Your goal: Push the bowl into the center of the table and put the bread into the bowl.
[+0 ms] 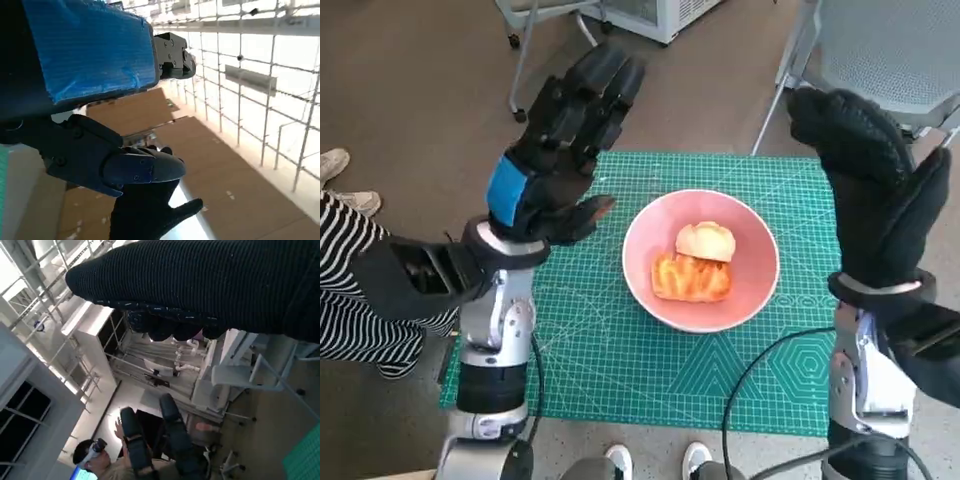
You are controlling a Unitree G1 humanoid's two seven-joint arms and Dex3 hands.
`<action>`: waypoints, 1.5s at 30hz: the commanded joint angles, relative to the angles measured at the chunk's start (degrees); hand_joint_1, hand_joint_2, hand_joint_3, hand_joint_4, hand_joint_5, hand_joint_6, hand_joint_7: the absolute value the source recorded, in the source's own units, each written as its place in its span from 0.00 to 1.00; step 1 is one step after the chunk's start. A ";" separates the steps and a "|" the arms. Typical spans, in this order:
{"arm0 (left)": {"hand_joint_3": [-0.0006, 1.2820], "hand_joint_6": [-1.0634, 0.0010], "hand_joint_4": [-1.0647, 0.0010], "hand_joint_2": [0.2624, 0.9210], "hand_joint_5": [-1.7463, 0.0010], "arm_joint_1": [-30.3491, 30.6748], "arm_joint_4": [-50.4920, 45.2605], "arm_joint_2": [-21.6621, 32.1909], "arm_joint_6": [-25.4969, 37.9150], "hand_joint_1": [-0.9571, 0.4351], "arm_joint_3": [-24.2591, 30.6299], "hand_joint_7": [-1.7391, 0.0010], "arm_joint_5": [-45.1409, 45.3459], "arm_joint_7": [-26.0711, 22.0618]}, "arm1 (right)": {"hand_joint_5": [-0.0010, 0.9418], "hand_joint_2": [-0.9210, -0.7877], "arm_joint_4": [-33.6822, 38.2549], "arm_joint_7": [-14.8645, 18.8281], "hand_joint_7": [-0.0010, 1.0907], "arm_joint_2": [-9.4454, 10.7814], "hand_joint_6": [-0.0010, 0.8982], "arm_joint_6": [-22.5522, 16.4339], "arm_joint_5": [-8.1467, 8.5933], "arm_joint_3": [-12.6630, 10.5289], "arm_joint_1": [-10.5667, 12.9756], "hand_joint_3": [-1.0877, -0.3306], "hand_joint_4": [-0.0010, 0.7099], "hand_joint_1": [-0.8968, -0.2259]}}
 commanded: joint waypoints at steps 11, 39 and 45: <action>0.30 1.00 0.99 1.00 1.00 -0.22 1.24 1.00 -0.77 0.20 -0.48 0.78 1.31 0.13 | 0.02 0.00 0.44 -0.40 0.50 -0.95 0.13 0.64 -3.12 -0.07 -0.78 0.58 0.33 0.35; 0.35 1.00 1.00 1.00 1.00 -1.25 -0.05 1.12 -1.56 0.20 -3.44 0.76 3.87 0.99 | 0.01 0.00 0.72 -0.61 0.50 -1.40 0.14 1.83 -3.86 -1.08 -0.80 0.56 0.34 0.35; 0.35 1.00 1.00 1.00 1.00 -1.32 -0.75 1.16 -0.83 0.19 -3.86 0.75 3.91 1.63 | 0.01 0.00 0.71 -0.58 0.50 -1.35 0.14 2.11 -3.80 -1.12 -0.76 0.56 0.34 0.35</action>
